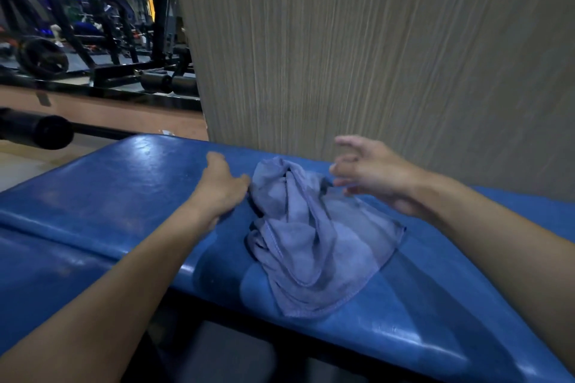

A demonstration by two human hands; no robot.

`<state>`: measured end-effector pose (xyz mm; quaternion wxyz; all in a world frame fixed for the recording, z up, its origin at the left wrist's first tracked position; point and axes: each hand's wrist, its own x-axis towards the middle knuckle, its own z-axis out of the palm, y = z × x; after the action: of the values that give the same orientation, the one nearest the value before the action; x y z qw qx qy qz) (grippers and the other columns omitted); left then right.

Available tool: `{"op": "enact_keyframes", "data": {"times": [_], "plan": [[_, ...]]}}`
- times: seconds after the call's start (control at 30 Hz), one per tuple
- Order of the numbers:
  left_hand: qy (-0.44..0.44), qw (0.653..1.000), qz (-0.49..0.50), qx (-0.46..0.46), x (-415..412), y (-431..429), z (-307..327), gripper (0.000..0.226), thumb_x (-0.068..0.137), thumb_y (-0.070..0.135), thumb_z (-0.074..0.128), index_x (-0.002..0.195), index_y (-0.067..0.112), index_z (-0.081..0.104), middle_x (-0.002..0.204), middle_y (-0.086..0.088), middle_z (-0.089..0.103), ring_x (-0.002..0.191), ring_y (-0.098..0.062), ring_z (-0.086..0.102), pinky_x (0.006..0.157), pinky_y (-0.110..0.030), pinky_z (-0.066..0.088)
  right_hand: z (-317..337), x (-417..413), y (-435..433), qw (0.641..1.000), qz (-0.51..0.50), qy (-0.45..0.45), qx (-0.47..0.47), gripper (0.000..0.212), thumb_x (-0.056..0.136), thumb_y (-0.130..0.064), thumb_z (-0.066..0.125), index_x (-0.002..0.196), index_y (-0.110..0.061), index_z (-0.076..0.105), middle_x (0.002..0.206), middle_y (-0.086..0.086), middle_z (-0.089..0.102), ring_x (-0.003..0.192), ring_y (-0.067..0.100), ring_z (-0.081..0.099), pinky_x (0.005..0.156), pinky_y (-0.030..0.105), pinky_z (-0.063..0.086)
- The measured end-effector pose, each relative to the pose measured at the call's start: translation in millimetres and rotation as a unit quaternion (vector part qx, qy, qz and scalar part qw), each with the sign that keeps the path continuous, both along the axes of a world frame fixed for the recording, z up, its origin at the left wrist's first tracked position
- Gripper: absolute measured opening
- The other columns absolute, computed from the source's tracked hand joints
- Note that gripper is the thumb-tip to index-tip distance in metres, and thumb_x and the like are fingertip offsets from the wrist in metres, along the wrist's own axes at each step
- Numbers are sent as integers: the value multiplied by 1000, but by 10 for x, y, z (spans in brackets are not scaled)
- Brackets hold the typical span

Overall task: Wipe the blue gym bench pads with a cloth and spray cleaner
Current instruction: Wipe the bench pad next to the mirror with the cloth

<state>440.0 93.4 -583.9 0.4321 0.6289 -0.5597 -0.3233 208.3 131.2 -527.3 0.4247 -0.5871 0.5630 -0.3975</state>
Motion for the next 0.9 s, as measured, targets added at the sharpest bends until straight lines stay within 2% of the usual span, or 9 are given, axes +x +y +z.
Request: {"op": "enact_keyframes", "data": {"times": [0.07,0.23,0.4,0.5,0.6,0.7,0.77,0.83,0.9], "plan": [[-130,987,40,-87,89,58,68,22,89,9,60,102,18,45,102,-7,51,81,-21,51,67,-29,37,-153,4,-16,998,-7,63,16,45,93,-8,63,135,-13,47,83,12,59,76,27,58,59,33,43],[-170,962,-173,-125,-108,253,136,12,86,29,71,75,26,69,76,5,68,70,-3,61,70,-28,51,-198,51,-21,967,25,254,21,42,78,-43,80,106,-19,61,76,-4,65,71,12,62,68,28,49],[-218,955,-150,-136,-37,46,-35,17,75,52,70,89,43,66,93,10,66,91,-8,60,82,-26,49,-180,231,-52,931,61,361,-11,33,78,-21,77,107,-20,61,75,-8,57,70,11,56,62,25,44],[-236,955,-143,-108,-19,-46,-90,20,79,16,73,80,28,57,74,7,51,66,-13,44,65,-31,42,-181,283,-96,990,7,143,-13,19,85,-4,61,101,-16,58,58,3,52,43,13,45,43,23,37],[-149,977,-53,-140,-15,-104,-61,31,78,-2,63,78,29,59,68,11,56,60,-11,48,59,-16,42,-74,282,-129,988,-89,-128,-3,22,91,6,51,98,-15,53,61,9,47,37,12,43,31,19,36],[26,985,2,-171,-40,-73,50,36,80,-14,51,80,18,68,61,15,58,58,-3,51,51,-11,38,55,361,-119,957,-100,-270,24,18,94,10,49,92,-6,58,73,11,51,57,16,53,43,22,53],[151,981,-24,-119,-62,-37,119,35,88,-10,47,83,13,72,63,12,65,61,-6,56,60,-17,43,148,453,-130,924,-18,-378,50,27,95,13,45,116,1,57,91,18,61,75,23,65,65,26,61],[263,963,-61,-15,-16,45,194,21,97,13,53,89,14,72,76,-1,70,73,-19,62,73,-32,48,231,499,-182,914,56,-398,51,53,96,16,39,142,-9,44,124,17,59,102,30,67,87,31,57],[253,962,-99,44,67,124,228,28,98,40,56,93,16,70,76,3,72,73,-15,68,76,-34,52,241,533,-221,960,55,-275,21,62,94,16,39,145,-20,44,134,9,57,108,26,67,90,30,56]]}}
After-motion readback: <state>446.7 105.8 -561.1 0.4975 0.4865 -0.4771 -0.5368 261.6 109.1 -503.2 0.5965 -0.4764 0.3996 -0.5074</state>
